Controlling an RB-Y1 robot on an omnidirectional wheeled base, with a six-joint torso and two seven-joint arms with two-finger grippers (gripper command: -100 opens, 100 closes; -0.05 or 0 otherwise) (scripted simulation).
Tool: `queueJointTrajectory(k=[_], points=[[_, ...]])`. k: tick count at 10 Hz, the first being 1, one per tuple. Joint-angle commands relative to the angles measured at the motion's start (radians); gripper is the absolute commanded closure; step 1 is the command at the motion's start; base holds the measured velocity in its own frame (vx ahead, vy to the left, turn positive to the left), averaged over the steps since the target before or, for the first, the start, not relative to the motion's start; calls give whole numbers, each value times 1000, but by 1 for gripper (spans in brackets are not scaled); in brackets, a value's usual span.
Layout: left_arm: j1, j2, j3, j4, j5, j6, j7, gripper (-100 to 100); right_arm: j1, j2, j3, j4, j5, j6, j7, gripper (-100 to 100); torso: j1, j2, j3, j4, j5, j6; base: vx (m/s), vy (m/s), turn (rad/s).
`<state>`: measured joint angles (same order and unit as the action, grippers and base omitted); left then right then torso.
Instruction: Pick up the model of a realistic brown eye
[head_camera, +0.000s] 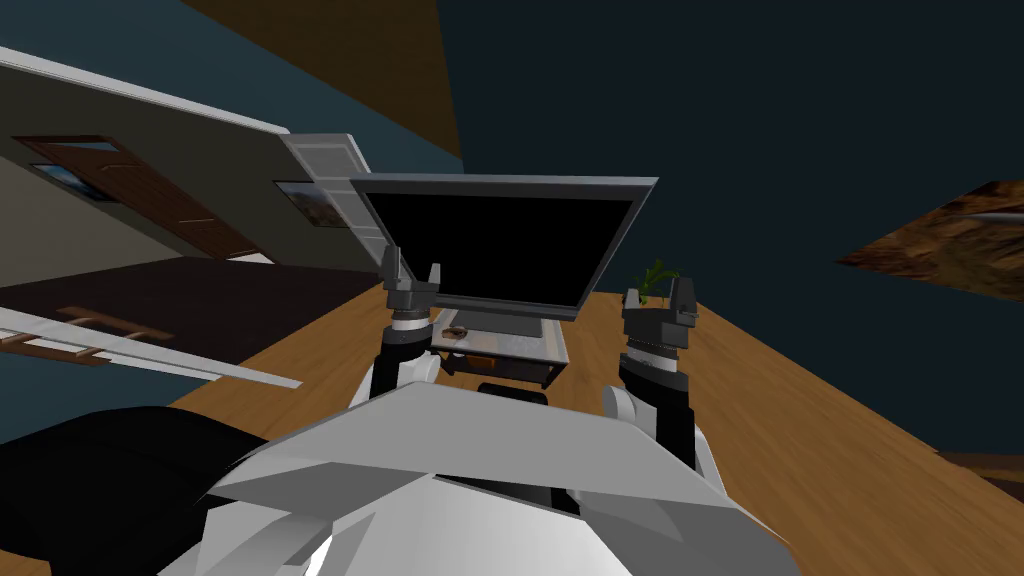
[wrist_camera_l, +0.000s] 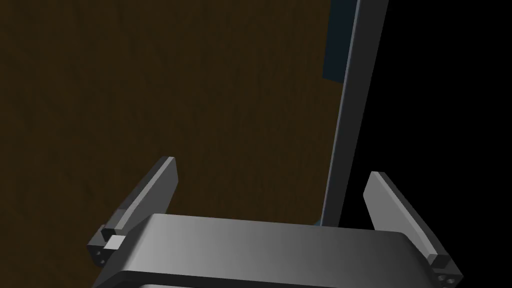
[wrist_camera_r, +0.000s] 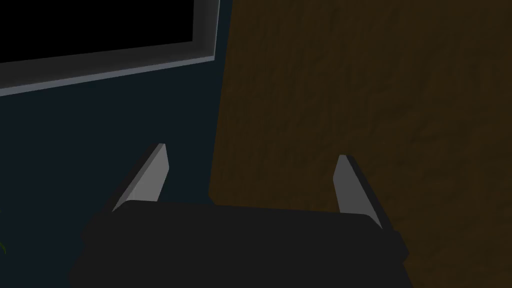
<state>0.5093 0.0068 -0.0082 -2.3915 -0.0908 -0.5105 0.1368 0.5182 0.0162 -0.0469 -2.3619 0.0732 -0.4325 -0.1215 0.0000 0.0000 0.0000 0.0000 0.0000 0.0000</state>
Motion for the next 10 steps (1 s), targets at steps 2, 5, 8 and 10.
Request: queueJointTrajectory(k=[2,5,8,10], points=[[9,50,27,32,19,25,0,-100,0,0,0,0,0,0,0,0,1,1,0,0,0,0,-25,12,-100],[30,114,88,113,66,87,-1,-100,0,0,0,0,0,0,0,0,2,4,3,1,1,0,-63,25,-160],[50,159,145,200,116,152,-1,-100,0,0,0,0,0,0,0,0,2,4,2,1,0,0,-62,14,-156],[56,174,165,233,135,177,-1,-100,0,0,0,0,0,0,0,0,2,5,3,1,0,0,-56,12,-139]])
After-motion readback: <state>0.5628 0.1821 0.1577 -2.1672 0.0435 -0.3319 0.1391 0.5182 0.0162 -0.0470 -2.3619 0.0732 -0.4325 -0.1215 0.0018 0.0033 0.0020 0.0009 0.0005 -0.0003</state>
